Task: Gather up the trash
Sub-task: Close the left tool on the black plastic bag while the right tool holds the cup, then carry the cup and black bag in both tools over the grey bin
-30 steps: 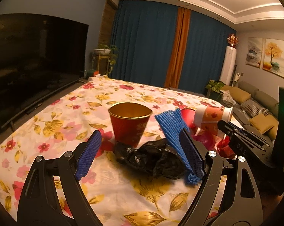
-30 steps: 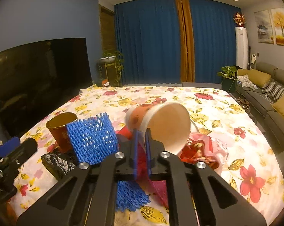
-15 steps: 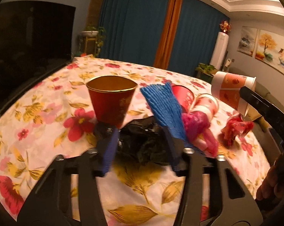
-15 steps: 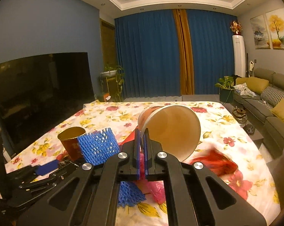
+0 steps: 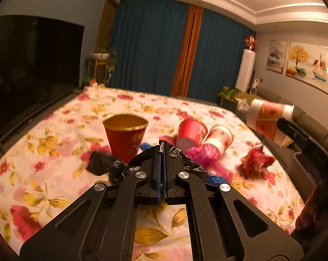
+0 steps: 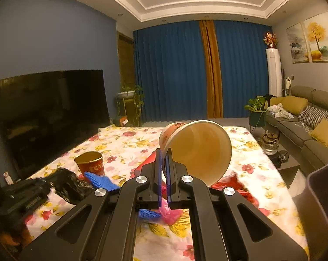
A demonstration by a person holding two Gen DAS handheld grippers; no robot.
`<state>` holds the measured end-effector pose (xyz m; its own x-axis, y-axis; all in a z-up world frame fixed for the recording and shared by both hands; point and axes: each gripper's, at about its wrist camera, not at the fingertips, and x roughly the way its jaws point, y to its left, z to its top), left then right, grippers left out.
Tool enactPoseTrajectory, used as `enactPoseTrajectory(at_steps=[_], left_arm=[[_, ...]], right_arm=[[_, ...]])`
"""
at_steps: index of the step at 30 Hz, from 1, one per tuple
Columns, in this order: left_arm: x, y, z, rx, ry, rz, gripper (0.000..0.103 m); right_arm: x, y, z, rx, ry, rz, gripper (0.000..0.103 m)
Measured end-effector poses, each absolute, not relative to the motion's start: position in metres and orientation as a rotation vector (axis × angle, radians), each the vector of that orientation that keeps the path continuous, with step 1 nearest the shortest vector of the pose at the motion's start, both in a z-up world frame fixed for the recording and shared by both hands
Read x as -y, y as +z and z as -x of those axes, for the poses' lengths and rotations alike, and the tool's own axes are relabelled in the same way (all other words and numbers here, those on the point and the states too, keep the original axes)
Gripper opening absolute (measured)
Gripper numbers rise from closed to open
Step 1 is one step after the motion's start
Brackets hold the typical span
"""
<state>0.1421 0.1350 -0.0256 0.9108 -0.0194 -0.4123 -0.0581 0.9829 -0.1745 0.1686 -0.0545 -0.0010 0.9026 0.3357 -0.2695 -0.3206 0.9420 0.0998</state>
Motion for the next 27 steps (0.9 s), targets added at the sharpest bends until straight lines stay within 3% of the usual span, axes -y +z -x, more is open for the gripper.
enactPoseTrajectory(at_steps=[15, 27], left_arm=[[-0.117, 0.038, -0.099, -0.28, -0.032, 0.205, 0.001], [-0.046, 0.048, -0.107, -0.276, -0.152, 0.143, 0.001]], right_arm=[[0.106, 0.019, -0.121, -0.201, 0.286, -0.075, 0.004], [0.154, 0.019, -0.096, -0.182, 0.198, -0.06, 0.004]])
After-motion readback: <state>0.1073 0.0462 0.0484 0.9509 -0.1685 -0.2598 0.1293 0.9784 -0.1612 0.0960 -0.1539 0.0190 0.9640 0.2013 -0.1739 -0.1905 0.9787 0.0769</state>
